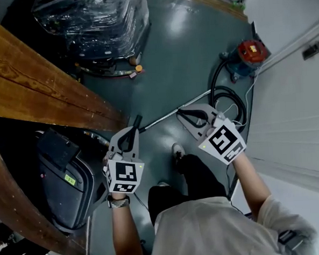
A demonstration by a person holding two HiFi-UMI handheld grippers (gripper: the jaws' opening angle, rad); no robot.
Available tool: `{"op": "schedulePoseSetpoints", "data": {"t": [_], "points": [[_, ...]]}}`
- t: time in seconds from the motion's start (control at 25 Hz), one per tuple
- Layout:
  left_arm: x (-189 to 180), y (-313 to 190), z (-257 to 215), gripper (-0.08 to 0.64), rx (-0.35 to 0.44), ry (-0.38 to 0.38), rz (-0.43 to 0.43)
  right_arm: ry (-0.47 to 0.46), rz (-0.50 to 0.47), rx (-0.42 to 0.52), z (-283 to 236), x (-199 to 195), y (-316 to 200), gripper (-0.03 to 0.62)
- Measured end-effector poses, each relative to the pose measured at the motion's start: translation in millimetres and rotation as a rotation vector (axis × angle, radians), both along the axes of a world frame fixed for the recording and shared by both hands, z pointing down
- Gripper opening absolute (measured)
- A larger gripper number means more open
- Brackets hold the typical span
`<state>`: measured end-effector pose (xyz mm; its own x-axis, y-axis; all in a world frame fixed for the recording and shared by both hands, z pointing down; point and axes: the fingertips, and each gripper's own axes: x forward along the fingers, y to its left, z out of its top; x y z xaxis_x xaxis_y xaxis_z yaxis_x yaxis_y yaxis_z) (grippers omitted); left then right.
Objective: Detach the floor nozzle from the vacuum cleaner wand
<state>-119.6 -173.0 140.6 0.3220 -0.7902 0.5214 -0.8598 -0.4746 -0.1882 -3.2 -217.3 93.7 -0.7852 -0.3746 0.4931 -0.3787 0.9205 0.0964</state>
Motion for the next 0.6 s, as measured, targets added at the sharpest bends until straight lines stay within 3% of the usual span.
{"op": "schedulePoseSetpoints", "data": {"t": [0.6], "points": [[-31.0, -19.2, 86.6, -0.002, -0.024, 0.001, -0.055, 0.017, 0.024, -0.071, 95.8, -13.6, -25.4, 0.029]]}}
